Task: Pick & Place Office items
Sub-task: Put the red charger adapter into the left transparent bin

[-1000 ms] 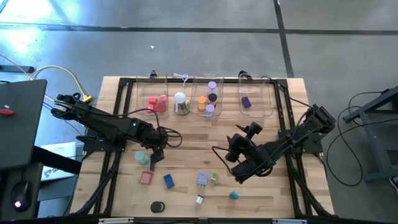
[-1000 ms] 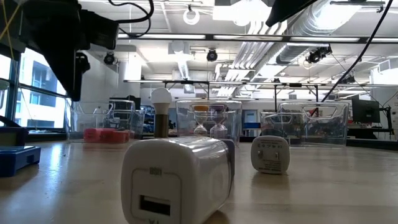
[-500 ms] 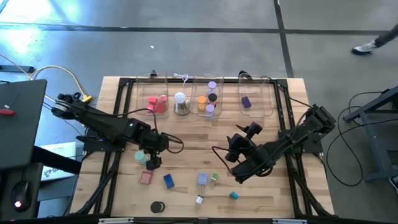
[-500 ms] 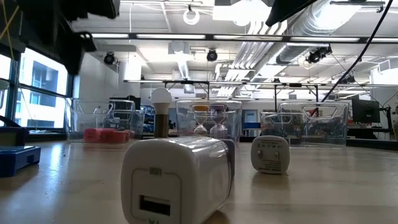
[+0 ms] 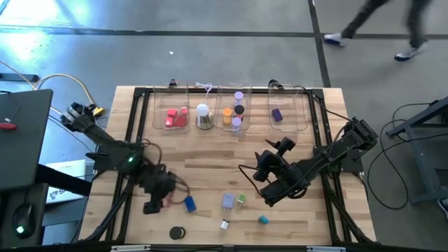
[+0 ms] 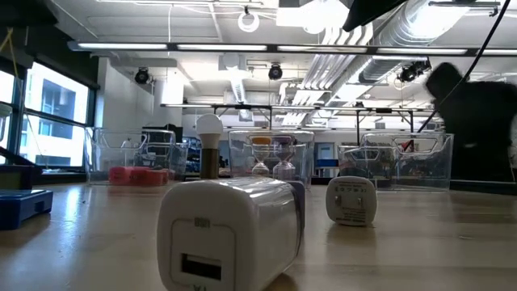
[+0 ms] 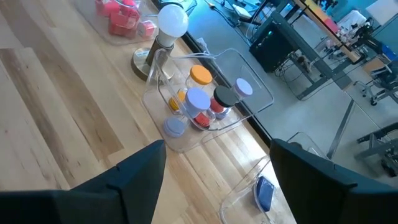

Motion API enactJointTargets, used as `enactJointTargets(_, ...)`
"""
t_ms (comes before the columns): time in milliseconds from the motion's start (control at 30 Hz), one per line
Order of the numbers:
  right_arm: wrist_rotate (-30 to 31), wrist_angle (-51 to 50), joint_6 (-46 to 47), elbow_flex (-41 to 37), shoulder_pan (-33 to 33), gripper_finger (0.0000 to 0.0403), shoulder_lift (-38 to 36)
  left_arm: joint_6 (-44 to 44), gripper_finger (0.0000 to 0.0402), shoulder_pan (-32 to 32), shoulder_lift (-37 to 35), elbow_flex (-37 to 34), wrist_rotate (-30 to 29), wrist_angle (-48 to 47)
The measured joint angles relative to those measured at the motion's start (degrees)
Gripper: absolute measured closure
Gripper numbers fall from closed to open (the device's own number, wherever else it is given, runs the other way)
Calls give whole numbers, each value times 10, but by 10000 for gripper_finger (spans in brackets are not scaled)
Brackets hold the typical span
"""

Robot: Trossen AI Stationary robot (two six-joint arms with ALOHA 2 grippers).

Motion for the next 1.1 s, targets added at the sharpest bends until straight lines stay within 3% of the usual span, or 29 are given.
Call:
enactJointTargets(167, -3, 1, 0, 0, 0, 125, 0, -47, 50, -64, 2, 0, -57, 1)
enactJointTargets(333, -5, 6, 0, 0, 0, 125, 0, -267, 50, -89, 5, 0, -80, 7)
enactJointTargets(433, -5, 8, 0, 0, 0, 125, 0, -340, 50, -99, 10, -1, -83, 23)
enactJointTargets(633, -5, 9, 0, 0, 0, 125, 0, -315, 50, -113, 24, -1, -115, 79)
enactJointTargets(1100, -10, 10, -1, 0, 0, 125, 0, -226, 50, -120, 52, -1, -112, 291)
